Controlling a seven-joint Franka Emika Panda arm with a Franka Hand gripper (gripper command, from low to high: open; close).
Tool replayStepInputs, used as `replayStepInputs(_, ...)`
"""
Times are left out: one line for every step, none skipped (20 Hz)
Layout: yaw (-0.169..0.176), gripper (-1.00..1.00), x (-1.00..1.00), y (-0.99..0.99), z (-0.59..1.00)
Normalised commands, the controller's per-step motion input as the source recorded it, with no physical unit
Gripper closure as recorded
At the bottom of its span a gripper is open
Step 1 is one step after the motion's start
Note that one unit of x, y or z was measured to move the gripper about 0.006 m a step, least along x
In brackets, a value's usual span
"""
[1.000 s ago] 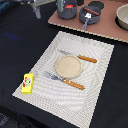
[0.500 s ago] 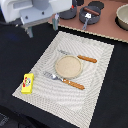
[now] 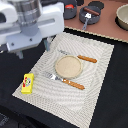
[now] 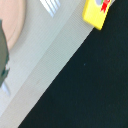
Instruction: Interact with the objects in diverse but meaningful ways.
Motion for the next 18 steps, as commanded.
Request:
replayStepInputs(-0.007, -1.0, -0.07, -0.31, -0.62)
replayStepInputs(-0.011, -1.0, -0.09, -0.27, -0.63)
replayStepInputs(-0.011, -1.0, -0.17, -0.31, -0.66)
replayStepInputs(-0.012, -1.0, -0.21, -0.3, -0.67)
replayStepInputs(-0.013, -1.0, -0.23, -0.27, -0.69)
replayStepInputs(-0.015, -1.0, -0.25, -0.24, -0.69)
replayStepInputs(-0.016, -1.0, -0.25, -0.23, -0.66)
replayStepInputs(-0.016, -1.0, -0.22, -0.25, -0.64)
replayStepInputs(-0.019, -1.0, -0.2, -0.24, -0.63)
replayStepInputs(-0.021, -1.0, -0.21, -0.26, -0.61)
replayStepInputs(-0.023, -1.0, -0.17, -0.27, -0.59)
replayStepInputs(-0.023, -1.0, -0.15, -0.25, -0.57)
replayStepInputs(-0.021, -1.0, -0.17, -0.26, -0.55)
replayStepInputs(-0.021, -1.0, -0.15, -0.26, -0.53)
replayStepInputs(-0.021, -1.0, -0.15, -0.26, -0.51)
replayStepInputs(-0.02, -1.0, -0.14, -0.25, -0.47)
replayStepInputs(-0.018, -1.0, -0.14, -0.26, -0.41)
replayStepInputs(-0.015, -1.0, -0.09, -0.24, -0.27)
